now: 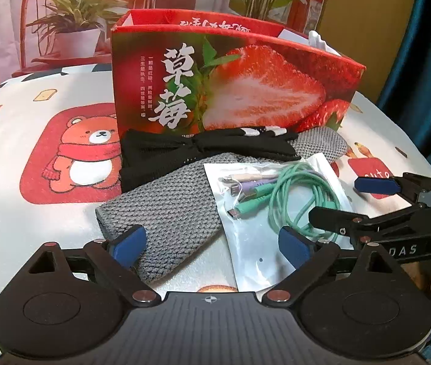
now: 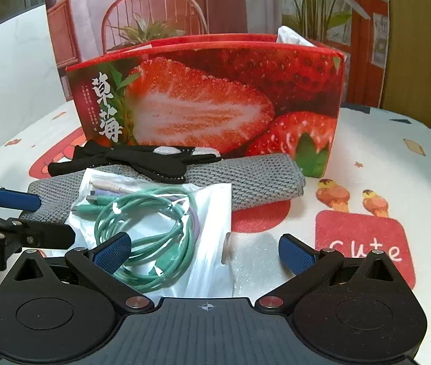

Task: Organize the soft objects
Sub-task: 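Move both grippers back toward the grey towel and cable bag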

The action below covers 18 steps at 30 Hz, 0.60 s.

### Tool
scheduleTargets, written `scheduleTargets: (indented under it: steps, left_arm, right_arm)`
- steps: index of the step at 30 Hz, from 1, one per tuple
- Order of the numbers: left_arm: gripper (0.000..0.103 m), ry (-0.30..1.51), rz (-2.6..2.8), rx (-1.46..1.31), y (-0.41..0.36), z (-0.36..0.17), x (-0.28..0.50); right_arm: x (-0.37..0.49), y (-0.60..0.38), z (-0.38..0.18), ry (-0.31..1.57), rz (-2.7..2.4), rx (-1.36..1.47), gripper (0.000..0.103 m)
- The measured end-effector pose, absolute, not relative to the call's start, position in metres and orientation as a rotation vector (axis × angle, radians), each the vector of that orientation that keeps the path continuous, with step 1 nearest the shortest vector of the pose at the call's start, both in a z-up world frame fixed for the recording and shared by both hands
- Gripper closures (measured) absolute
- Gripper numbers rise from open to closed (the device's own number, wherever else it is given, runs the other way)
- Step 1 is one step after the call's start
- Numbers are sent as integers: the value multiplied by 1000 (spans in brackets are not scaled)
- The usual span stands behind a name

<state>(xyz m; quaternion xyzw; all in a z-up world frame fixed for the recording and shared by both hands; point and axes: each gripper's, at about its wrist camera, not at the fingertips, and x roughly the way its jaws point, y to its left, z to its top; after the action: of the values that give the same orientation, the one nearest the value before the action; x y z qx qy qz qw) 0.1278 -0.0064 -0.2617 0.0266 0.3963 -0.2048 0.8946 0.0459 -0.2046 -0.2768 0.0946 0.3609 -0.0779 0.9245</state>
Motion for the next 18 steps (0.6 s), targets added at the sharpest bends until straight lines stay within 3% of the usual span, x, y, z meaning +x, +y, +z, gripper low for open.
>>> scheduleTargets:
  steps: [6, 18]
  left_arm:
    - [0, 821, -438, 48, -9, -265, 128]
    - [0, 822, -429, 24, -9, -266, 130]
  right_arm:
    - [47, -208, -280, 748, -151, 228, 0]
    - [46, -209, -281, 741, -143, 234, 0]
